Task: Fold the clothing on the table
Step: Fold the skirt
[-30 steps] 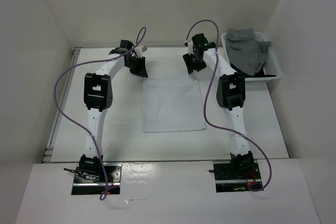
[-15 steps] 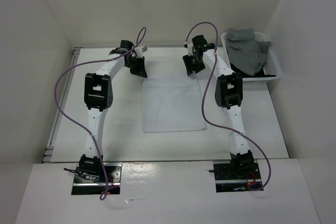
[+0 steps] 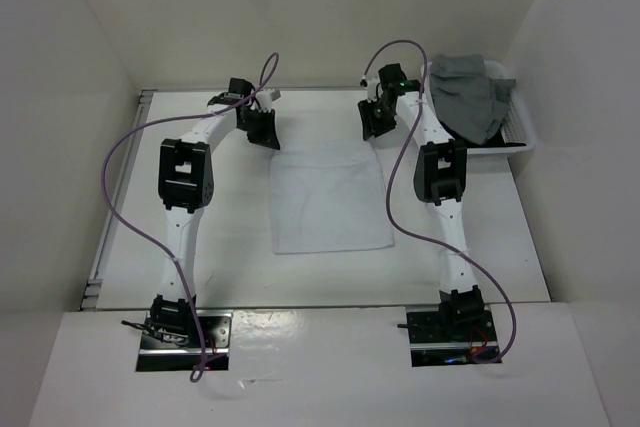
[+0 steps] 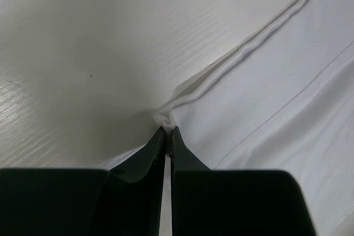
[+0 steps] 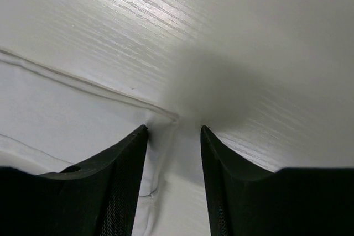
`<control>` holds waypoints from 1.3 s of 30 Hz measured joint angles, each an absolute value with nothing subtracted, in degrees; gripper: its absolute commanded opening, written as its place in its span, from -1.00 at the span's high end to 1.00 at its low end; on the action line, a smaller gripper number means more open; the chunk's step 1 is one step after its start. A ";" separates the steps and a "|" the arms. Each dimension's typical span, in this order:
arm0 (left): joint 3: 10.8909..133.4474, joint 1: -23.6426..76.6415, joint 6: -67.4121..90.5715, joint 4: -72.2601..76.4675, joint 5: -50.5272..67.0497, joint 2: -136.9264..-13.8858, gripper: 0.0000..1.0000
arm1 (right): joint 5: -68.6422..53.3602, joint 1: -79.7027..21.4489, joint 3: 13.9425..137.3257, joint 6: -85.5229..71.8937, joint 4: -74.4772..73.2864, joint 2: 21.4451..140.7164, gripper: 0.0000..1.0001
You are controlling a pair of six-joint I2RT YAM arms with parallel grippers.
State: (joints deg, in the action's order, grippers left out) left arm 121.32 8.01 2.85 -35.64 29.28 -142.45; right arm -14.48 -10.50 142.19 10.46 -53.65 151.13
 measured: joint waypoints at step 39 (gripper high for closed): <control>137.75 7.27 -1.80 -44.58 23.83 -142.89 1.00 | -13.54 -12.53 145.25 10.87 -56.10 150.61 1.00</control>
State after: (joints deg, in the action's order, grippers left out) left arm 137.75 7.27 -1.80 -44.58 23.83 -142.89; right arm -13.54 -12.53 145.25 10.87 -56.10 150.61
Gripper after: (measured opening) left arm 0.010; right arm 0.014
